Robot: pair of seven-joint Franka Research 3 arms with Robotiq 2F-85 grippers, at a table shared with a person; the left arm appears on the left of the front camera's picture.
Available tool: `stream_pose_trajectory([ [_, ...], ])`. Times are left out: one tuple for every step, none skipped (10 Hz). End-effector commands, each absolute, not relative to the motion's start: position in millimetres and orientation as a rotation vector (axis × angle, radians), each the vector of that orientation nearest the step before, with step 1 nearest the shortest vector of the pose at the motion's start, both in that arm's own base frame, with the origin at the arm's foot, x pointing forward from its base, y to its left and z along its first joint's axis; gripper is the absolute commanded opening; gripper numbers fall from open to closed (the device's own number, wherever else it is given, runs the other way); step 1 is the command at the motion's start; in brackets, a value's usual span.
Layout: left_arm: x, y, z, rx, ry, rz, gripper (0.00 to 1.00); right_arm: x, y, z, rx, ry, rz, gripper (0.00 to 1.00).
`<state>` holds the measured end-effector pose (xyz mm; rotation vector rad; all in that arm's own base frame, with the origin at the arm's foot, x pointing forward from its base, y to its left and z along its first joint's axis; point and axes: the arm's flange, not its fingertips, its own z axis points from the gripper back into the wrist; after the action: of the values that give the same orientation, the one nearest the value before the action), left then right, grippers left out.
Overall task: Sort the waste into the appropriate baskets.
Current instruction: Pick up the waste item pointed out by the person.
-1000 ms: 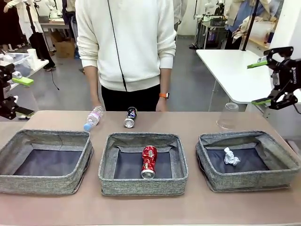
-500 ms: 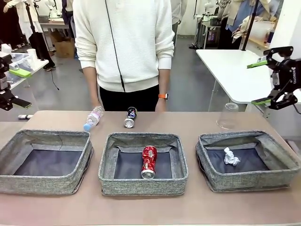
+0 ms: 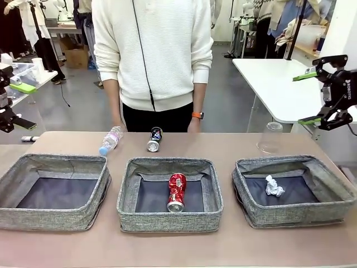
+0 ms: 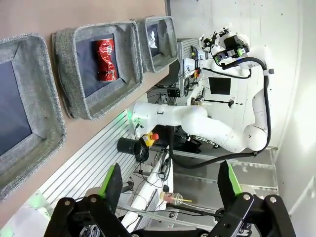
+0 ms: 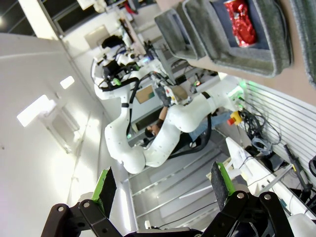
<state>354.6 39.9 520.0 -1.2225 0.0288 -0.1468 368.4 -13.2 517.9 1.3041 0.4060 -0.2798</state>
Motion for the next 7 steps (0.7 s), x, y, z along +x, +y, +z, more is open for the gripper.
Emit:
stream_pose_trajectory([
  [352.0,39.7,521.1,-1.217,0.039,-0.149,1.0,367.9,-12.1,522.2,1.324,0.412,-0.284,1.0],
  [352.0,39.7,521.1,-1.217,0.039,-0.149,1.0,367.9,-12.1,522.2,1.324,0.412,-0.284,1.0],
  [352.0,39.7,521.1,-1.217,0.039,-0.149,1.0,367.9,-12.1,522.2,1.324,0.412,-0.284,1.0],
  [352.0,39.7,521.1,-1.217,0.039,-0.149,1.0,367.9,-12.1,522.2,1.324,0.412,-0.284,1.0],
  [352.0,39.7,521.1,-1.217,0.039,-0.149,1.0,367.9,-12.1,522.2,1.324,0.412,-0.284,1.0],
  [352.0,39.7,521.1,-1.217,0.039,-0.149,1.0,367.9,-12.1,522.2,1.324,0.412,-0.284,1.0],
  [352.0,39.7,521.1,-1.217,0.039,-0.149,1.0,367.9,-12.1,522.2,1.324,0.412,-0.284,1.0],
])
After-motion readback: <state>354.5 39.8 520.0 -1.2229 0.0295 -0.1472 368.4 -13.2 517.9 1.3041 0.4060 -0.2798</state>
